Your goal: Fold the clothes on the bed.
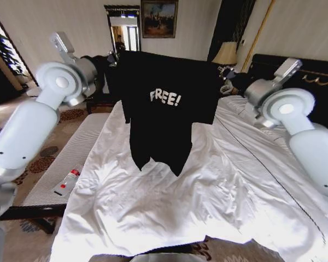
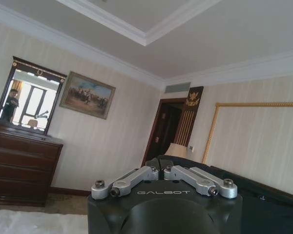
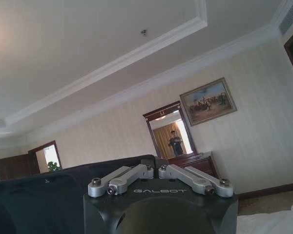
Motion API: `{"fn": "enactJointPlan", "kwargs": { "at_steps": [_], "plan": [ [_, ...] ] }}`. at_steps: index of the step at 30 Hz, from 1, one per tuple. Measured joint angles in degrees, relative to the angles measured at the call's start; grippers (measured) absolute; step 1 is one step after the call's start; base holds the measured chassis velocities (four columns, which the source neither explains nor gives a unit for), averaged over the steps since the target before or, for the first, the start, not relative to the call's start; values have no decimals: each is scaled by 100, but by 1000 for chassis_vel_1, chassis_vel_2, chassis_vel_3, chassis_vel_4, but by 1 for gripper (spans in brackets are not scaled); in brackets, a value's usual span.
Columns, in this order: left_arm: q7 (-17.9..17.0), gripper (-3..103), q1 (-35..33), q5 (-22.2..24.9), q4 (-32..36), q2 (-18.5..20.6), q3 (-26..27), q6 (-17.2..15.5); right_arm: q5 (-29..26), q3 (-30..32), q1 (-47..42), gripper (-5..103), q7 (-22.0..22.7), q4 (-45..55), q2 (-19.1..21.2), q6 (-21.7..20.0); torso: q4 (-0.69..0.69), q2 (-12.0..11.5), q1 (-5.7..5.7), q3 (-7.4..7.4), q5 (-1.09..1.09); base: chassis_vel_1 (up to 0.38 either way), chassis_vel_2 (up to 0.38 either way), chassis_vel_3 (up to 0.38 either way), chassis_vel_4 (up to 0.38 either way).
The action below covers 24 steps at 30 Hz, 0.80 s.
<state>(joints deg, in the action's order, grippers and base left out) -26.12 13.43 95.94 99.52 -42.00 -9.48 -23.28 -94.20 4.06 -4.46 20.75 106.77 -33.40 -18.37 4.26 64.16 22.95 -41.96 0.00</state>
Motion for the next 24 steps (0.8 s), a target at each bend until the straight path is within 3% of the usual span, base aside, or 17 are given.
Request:
{"fn": "enactJointPlan", "kwargs": {
  "at_steps": [6, 13, 20, 22, 24],
  "plan": [
    [-10, 0, 22, 109, 234, 157, 49, -6, -146, -93, 123, 0, 94, 28, 63, -13, -1, 0, -1, 0, -2, 0, 0, 0, 0],
    [-81, 0, -244, 571, 974, 663, 423, -101, -436, 221, -137, 0, 250, 433, 225, -74, 2, 0, 0, 0, 0, 0, 0, 0, 0],
    [-211, 0, -811, 1569, 2070, 1610, 1184, -128, -1082, 1193, -724, 0, 708, 1516, 574, -327, -3, 0, -2, 2, -4, 0, 0, 0, 0],
    [-217, 0, -835, 1634, 2142, 1664, 1229, -130, -1119, 1282, -795, 0, 733, 1602, 624, -353, -3, 1, -2, 1, -4, 0, 0, 0, 0],
    [-240, 0, -1008, 2036, 2590, 2067, 1519, -103, -1360, 2159, -1563, 0, 836, 2162, 1000, -527, 0, 1, -2, 2, -1, 0, 0, 0, 0]
  ]
}}
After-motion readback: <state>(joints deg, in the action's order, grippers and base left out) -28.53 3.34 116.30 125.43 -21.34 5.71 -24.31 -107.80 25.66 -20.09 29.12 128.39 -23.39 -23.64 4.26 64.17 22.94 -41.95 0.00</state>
